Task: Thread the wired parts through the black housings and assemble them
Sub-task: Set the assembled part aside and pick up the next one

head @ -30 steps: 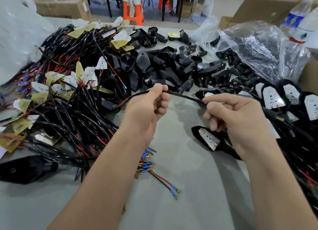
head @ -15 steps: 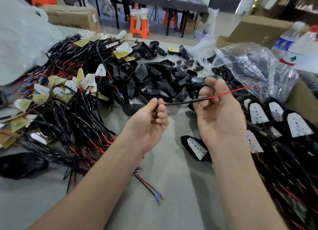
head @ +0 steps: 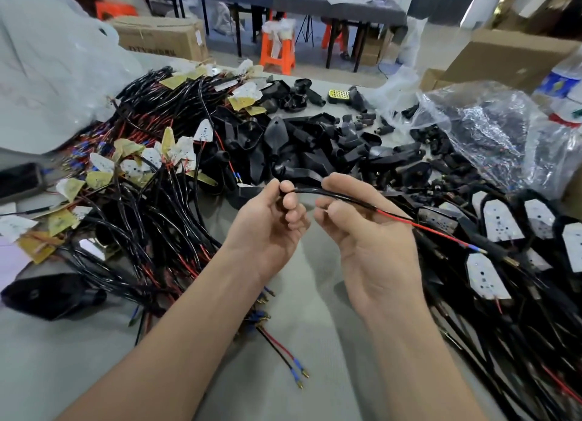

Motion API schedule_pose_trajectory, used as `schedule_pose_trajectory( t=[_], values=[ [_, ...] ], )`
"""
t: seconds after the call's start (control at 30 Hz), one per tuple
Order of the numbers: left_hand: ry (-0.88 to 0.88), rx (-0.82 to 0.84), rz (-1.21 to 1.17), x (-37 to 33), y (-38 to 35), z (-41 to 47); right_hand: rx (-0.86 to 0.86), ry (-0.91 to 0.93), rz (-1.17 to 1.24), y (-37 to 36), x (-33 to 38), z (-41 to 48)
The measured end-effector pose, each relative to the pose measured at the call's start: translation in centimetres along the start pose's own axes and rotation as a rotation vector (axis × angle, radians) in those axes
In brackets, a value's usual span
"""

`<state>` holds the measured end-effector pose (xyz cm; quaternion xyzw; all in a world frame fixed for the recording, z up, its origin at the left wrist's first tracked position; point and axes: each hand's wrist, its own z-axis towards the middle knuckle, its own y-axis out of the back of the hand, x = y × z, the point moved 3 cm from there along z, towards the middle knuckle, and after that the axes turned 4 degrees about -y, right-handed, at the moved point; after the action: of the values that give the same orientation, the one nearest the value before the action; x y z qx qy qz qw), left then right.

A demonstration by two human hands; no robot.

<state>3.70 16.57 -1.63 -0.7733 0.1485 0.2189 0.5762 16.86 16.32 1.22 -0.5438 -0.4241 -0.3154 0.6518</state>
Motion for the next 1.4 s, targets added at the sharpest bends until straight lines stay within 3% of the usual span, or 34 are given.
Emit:
schedule_pose_trajectory(
  t=[0.27, 0.4, 0.53, 0.73, 0.9, 1.1, 1.2, 1.27, 1.33, 1.4],
  values=[
    [-0.031, -0.031, 0.004, 0.9, -0.7, -1.2, -0.281, -0.034, 0.225, 2.3, 0.6, 1.5],
    [0.033, -0.174, 0.310, 0.7, 0.1, -1.0, -0.327, 0.008, 0.303, 4.7, 2.1, 1.6],
    [-0.022, -0.175, 0.437, -0.4, 1.0, -0.1, -0.246, -0.011, 0.263, 5.2, 2.4, 1.5],
    [-0.207, -0.336, 0.907, -1.5, 2.5, 0.5, -0.202, -0.122, 0.194, 3.9, 1.3, 1.4],
    [-0.432, -0.144, 1.602, -1.4, 1.9, -0.4, -0.115, -0.202, 0.216, 4.0, 0.9, 1.3],
    [-0.374, 0.019, 1.916, -1.4, 1.6, -1.0, -0.244, -0.116, 0.130, 4.9, 0.9, 1.5],
    [-0.264, 0.187, 1.905, -2.1, 1.4, -1.5, -0.287, -0.021, -0.055, 5.3, 1.5, 1.7],
    [-0.188, 0.317, 1.833, -2.0, 0.9, -2.0, -0.226, -0.058, -0.140, 5.1, 1.5, 1.6],
    [-0.178, 0.386, 1.713, -1.5, 0.3, -2.3, -0.058, -0.220, -0.079, 4.4, 0.9, 1.2],
    [-0.209, 0.350, 1.449, -0.8, -0.5, -2.6, 0.171, -0.434, 0.037, 3.3, 0.5, 0.6]
  ],
)
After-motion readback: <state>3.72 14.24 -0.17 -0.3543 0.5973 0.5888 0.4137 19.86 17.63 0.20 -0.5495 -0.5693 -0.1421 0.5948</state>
